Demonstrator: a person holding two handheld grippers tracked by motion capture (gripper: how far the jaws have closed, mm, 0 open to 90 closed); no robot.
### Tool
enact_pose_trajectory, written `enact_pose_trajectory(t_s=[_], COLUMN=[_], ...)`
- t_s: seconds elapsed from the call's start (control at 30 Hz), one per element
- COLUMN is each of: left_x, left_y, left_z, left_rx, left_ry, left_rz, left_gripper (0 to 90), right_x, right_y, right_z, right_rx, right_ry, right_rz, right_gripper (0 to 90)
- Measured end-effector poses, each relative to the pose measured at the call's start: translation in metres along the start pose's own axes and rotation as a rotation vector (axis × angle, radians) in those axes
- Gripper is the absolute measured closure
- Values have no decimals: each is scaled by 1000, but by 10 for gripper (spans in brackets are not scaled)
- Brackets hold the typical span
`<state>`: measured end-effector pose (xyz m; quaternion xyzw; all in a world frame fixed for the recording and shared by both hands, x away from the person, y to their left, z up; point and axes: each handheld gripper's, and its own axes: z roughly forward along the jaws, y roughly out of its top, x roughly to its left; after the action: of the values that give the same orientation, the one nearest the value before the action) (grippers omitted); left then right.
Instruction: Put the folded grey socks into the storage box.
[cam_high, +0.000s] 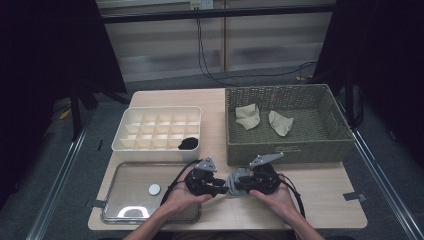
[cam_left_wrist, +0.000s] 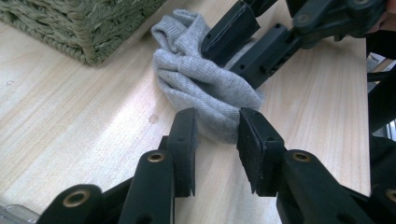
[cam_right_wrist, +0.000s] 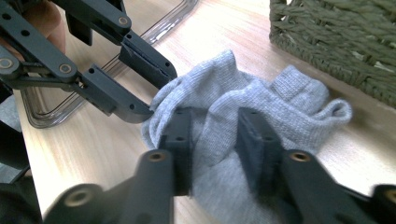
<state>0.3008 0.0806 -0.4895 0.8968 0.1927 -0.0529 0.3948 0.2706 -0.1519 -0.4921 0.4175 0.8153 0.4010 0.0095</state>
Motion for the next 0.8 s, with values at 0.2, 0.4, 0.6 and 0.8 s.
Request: enact_pose_trajectory(t_s=[0.2, 0.4, 0.6, 0.8], left_x=[1, 0, -1, 1], left_y=[-2, -2, -1, -2], left_z=[3, 6, 7, 4], left_rx=[0, -3, 8, 13], left_ry=[-6, -12, -8, -10], left_rz=[-6, -9, -15, -24], left_gripper=[680, 683, 679, 625], right_x=[0, 3, 4, -1], right_y=[2, 12, 10, -2], right_z=[-3, -15, -2, 11], right_rx=[-19, -107, -80, -24], right_ry=[18, 82, 108, 81], right_rz=[5, 40, 45, 21], right_gripper=[897, 899, 899, 898])
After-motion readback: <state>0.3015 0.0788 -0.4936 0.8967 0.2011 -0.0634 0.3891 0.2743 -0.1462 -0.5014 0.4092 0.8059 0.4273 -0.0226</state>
